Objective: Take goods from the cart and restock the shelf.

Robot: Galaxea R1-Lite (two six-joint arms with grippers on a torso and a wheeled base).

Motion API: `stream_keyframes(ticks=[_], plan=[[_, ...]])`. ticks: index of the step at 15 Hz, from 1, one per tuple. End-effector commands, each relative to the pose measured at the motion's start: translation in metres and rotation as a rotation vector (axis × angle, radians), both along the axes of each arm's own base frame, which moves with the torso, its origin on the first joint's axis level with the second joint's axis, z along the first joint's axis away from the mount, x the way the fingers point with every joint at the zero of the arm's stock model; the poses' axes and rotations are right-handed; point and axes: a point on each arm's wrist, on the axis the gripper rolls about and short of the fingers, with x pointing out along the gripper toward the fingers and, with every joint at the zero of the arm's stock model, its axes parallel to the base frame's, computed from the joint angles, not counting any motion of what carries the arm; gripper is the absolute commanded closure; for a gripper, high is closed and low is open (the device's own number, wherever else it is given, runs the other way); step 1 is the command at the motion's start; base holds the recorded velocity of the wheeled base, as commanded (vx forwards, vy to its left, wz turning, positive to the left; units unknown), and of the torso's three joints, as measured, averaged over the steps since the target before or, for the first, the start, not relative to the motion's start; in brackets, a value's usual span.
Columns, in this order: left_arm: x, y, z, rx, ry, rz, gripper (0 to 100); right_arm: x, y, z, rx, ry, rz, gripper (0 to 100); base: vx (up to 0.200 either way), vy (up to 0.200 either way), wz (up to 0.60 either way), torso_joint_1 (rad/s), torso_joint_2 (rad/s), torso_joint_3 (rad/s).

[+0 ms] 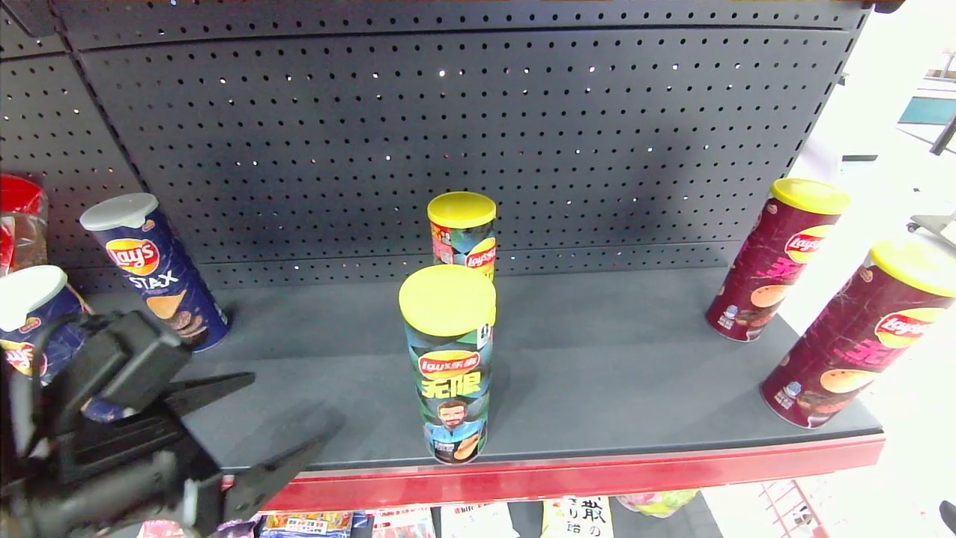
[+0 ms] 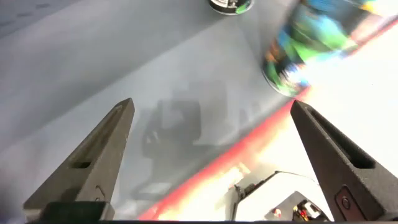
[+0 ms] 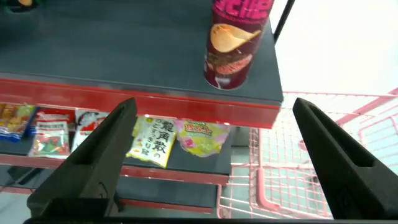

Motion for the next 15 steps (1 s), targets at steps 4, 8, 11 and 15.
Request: stream_keyframes(ticks=[4, 8, 11, 15], plan=[[-0.150, 0.067, -0.030, -0.157, -0.149, 0.255, 0, -0.013, -0.004, 0.005, -0.044, -0.008, -0.206, 0, 0.000, 0.000, 0.00, 0.000, 0.00, 0.000], [-0.153, 0.069, -0.047, -0.128, -0.158, 0.432, 0, -0.028, -0.004, -0.007, -0.045, 0.000, -0.353, 0, 0.000, 0.000, 0.00, 0.000, 0.00, 0.000], [-0.152, 0.069, -0.050, -0.078, -0.136, 0.599, 0, -0.046, -0.004, -0.027, -0.046, 0.014, -0.344, 0, 0.000, 0.000, 0.00, 0.000, 0.00, 0.000], [-0.159, 0.064, -0.069, -0.084, -0.144, 0.698, 0, -0.051, -0.001, -0.054, -0.021, 0.017, -0.248, 0, 0.000, 0.000, 0.00, 0.000, 0.00, 0.000]])
